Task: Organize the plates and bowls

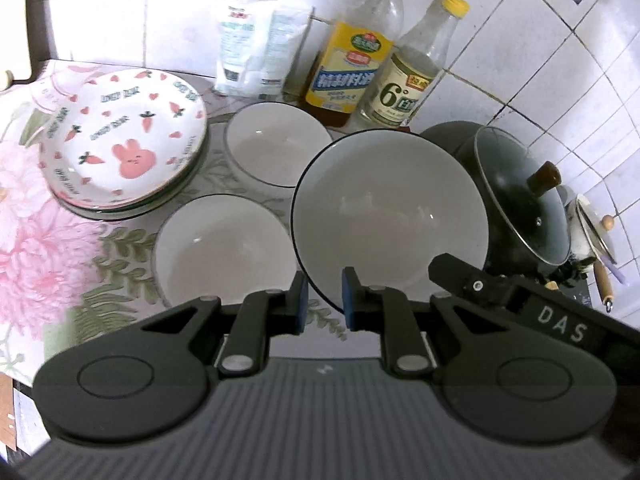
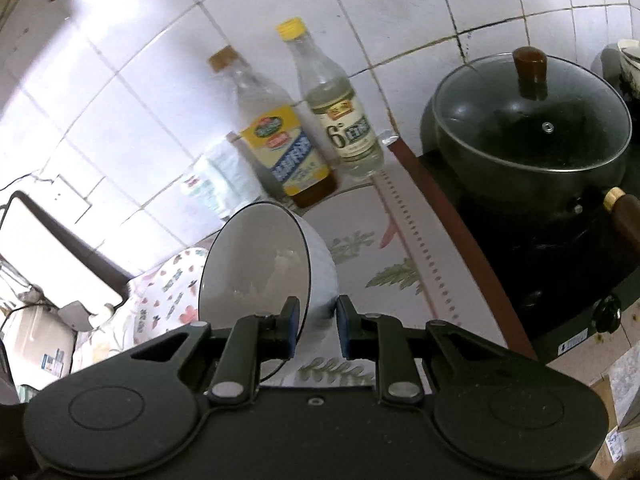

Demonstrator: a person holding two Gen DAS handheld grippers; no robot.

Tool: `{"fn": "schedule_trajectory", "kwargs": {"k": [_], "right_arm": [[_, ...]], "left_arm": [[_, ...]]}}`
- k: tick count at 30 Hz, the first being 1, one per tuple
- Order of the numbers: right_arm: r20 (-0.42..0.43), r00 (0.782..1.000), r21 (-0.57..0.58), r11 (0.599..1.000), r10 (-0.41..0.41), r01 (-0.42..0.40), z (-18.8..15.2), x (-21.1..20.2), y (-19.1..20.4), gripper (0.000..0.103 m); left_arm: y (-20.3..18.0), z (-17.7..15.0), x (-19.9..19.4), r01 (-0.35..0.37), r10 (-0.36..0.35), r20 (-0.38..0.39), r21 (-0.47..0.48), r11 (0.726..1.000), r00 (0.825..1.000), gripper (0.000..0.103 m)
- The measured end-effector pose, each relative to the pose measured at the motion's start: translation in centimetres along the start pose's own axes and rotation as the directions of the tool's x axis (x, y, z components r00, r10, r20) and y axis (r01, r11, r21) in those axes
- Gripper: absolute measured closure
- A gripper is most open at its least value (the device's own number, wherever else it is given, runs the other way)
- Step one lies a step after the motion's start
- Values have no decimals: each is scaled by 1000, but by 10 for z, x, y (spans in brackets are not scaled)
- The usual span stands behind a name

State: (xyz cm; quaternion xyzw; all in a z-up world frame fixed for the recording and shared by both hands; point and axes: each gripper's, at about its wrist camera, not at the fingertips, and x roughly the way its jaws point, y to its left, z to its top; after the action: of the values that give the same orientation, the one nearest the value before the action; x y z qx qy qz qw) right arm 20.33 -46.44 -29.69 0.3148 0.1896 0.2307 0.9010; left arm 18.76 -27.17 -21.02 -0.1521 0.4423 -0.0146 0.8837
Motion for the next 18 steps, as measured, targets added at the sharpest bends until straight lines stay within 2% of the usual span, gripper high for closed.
{"fn": "schedule_trajectory", "kwargs": {"k": [10,18], "right_arm": [[-39,999,-26,1000,2,-3,-33,-3,33,79],[-92,996,-11,1000,3,-4,-44,11,49,79]], "left_arm": [[41,-11,-26,-20,20,-13,-19,1000,1000,88],[67,-14,-24,-30,28,-28,-70,997,999,88]]}}
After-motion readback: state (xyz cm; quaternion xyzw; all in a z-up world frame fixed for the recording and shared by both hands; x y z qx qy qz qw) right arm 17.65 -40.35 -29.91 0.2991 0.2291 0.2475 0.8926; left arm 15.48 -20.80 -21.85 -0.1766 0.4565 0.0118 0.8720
